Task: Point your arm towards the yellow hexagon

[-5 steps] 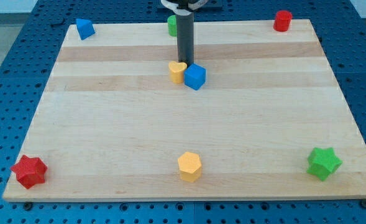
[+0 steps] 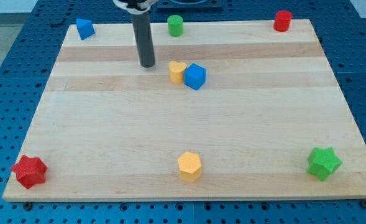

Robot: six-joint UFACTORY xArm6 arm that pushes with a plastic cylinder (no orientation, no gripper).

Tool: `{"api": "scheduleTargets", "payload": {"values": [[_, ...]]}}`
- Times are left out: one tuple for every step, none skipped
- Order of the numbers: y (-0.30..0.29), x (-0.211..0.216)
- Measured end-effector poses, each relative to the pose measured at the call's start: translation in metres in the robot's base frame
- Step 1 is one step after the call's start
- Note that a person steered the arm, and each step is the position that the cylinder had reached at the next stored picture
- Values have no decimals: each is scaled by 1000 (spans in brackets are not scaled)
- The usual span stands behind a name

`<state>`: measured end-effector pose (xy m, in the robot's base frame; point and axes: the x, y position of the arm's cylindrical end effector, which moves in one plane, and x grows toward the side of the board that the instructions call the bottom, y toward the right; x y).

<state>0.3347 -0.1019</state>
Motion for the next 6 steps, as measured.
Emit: {"api": "scheduleTargets", "payload": {"values": [[-9,35],[-12,36],[-12,39],[-8,76],[-1,114],[20,146]]}}
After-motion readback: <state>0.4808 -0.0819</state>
